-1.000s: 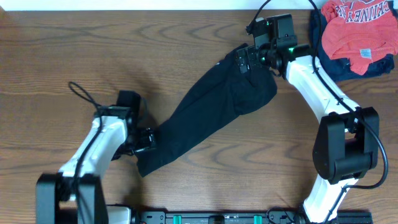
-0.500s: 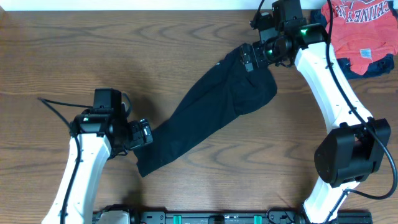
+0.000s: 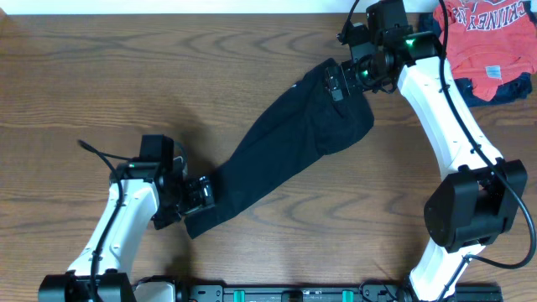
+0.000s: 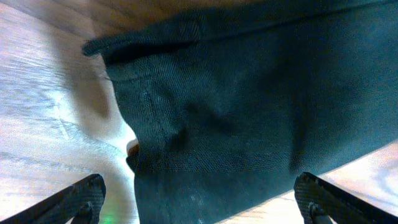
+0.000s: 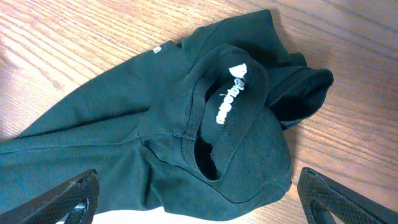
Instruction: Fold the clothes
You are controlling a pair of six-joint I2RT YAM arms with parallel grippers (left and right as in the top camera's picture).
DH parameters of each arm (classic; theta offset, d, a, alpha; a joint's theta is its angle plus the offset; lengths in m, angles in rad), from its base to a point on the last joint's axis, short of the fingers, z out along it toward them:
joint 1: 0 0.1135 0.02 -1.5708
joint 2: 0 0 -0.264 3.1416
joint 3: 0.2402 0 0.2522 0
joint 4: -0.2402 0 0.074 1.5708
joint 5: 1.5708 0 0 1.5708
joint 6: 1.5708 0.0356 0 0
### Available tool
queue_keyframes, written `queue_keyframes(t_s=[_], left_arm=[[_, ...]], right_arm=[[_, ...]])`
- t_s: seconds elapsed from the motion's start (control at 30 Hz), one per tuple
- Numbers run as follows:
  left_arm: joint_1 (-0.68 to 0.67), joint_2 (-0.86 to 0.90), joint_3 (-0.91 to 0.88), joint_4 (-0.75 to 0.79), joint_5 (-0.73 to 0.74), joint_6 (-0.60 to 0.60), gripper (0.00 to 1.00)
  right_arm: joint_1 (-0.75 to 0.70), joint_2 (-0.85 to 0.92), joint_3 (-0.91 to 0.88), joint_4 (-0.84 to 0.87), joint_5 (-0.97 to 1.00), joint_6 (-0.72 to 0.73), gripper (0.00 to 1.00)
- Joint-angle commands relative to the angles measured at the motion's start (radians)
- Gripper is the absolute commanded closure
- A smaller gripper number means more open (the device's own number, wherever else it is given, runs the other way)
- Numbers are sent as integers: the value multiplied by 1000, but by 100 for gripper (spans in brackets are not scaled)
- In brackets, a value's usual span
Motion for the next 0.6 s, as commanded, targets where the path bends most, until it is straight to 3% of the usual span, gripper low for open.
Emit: queue_keyframes(t_s=[0.0, 0.47, 0.57], left_arm=[[5, 5, -42, 36, 13, 40, 2], [5, 5, -198, 320, 13, 42, 1], [5, 6, -199, 369, 14, 39, 17]], right_arm=[[1, -16, 16, 0, -8, -3, 1], [1, -16, 16, -1, -8, 1, 1], [1, -16, 16, -1, -8, 1, 1]])
